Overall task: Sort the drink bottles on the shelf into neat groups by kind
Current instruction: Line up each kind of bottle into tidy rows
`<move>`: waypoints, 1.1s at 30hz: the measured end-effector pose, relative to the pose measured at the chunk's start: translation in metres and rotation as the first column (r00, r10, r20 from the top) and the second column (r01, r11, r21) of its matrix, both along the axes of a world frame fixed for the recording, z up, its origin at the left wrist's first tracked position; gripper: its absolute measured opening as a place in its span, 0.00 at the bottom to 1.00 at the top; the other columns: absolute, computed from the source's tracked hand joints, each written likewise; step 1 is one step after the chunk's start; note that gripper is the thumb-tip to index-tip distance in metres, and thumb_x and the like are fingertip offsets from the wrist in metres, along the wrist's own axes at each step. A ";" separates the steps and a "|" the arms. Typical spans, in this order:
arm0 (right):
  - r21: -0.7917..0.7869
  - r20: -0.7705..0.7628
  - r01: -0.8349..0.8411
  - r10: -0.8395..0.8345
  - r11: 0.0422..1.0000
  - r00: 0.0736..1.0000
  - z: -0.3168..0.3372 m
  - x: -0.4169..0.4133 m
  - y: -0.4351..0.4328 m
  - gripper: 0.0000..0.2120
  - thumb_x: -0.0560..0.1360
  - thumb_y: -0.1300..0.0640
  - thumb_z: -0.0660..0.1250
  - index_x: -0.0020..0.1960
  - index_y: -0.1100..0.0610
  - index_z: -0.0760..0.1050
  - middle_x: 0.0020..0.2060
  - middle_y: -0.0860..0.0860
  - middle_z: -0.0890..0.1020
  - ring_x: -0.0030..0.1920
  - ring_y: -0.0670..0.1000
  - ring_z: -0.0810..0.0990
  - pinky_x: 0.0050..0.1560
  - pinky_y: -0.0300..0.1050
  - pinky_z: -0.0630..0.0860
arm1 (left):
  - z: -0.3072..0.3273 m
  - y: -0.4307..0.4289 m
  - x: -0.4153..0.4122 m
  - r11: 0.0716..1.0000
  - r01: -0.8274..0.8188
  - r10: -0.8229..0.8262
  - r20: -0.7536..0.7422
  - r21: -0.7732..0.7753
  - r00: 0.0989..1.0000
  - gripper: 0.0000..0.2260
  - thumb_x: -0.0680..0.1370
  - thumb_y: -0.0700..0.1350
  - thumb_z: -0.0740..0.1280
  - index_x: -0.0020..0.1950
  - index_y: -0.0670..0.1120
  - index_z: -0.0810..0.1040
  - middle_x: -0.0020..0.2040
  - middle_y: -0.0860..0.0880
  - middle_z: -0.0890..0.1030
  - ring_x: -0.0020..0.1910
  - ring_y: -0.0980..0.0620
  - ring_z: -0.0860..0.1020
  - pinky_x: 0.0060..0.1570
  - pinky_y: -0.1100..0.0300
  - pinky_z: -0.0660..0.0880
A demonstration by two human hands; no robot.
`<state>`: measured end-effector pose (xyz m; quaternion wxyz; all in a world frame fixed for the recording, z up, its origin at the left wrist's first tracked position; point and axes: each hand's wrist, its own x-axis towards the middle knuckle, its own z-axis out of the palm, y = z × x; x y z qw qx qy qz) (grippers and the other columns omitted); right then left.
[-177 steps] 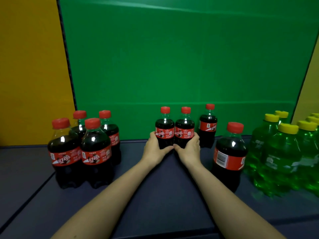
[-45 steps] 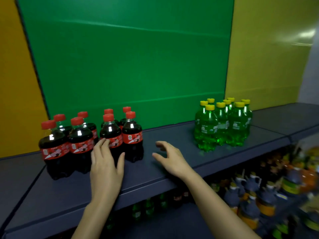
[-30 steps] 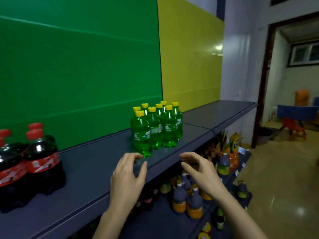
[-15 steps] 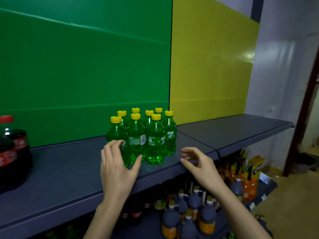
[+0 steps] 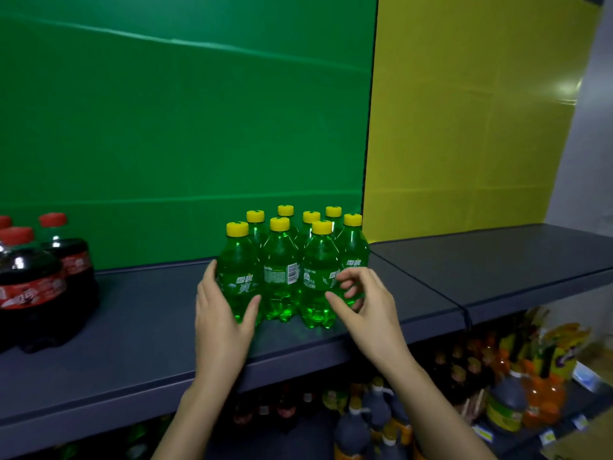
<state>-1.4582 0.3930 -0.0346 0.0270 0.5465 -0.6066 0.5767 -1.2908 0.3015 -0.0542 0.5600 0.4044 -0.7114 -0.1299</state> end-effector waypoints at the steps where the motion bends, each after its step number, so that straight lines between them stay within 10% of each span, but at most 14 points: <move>1: -0.023 -0.007 -0.015 0.015 1.000 1.000 0.001 0.004 -0.002 0.10 0.71 0.61 0.71 0.46 0.51 0.72 0.41 0.45 0.74 0.40 0.43 0.72 0.37 0.32 0.69 | 0.000 -0.004 0.002 0.999 0.021 -0.021 0.012 0.038 1.000 0.33 0.73 0.44 0.70 0.72 0.40 0.57 0.70 0.41 0.67 0.68 0.43 0.66 0.65 0.51 0.64; 8: 0.056 -0.026 -0.127 0.129 0.990 0.991 0.002 0.043 -0.015 0.19 0.75 0.62 0.66 0.65 0.54 0.71 0.57 0.47 0.78 0.54 0.41 0.77 0.57 0.39 0.76 | 0.004 -0.027 0.021 0.997 -0.004 -0.004 0.099 0.079 0.995 0.33 0.72 0.47 0.71 0.70 0.38 0.60 0.67 0.41 0.70 0.66 0.43 0.69 0.62 0.52 0.66; 11: 0.164 -0.092 -0.115 0.132 0.980 0.987 -0.004 0.061 -0.021 0.31 0.78 0.58 0.61 0.76 0.54 0.49 0.73 0.47 0.60 0.70 0.45 0.64 0.72 0.40 0.59 | 0.003 -0.032 0.029 0.996 -0.033 0.024 0.113 0.083 0.993 0.33 0.71 0.47 0.71 0.70 0.37 0.60 0.67 0.39 0.69 0.67 0.42 0.68 0.64 0.49 0.66; 16: 0.214 -0.049 -0.101 0.114 0.972 0.992 -0.006 0.075 -0.040 0.38 0.79 0.57 0.58 0.73 0.54 0.31 0.74 0.45 0.35 0.75 0.44 0.41 0.65 0.29 0.42 | 0.004 -0.039 0.045 0.995 -0.057 0.048 0.109 0.084 0.993 0.33 0.70 0.46 0.73 0.69 0.36 0.62 0.65 0.39 0.70 0.65 0.41 0.69 0.62 0.50 0.66; 33: 0.373 -0.045 0.023 -0.007 0.928 0.999 -0.011 0.093 -0.089 0.40 0.69 0.42 0.70 0.69 0.63 0.56 0.66 0.56 0.66 0.66 0.57 0.64 0.65 0.48 0.63 | 0.004 -0.062 0.090 0.987 0.012 -0.020 0.052 0.161 0.998 0.32 0.68 0.48 0.75 0.65 0.41 0.64 0.61 0.44 0.75 0.60 0.46 0.74 0.61 0.51 0.70</move>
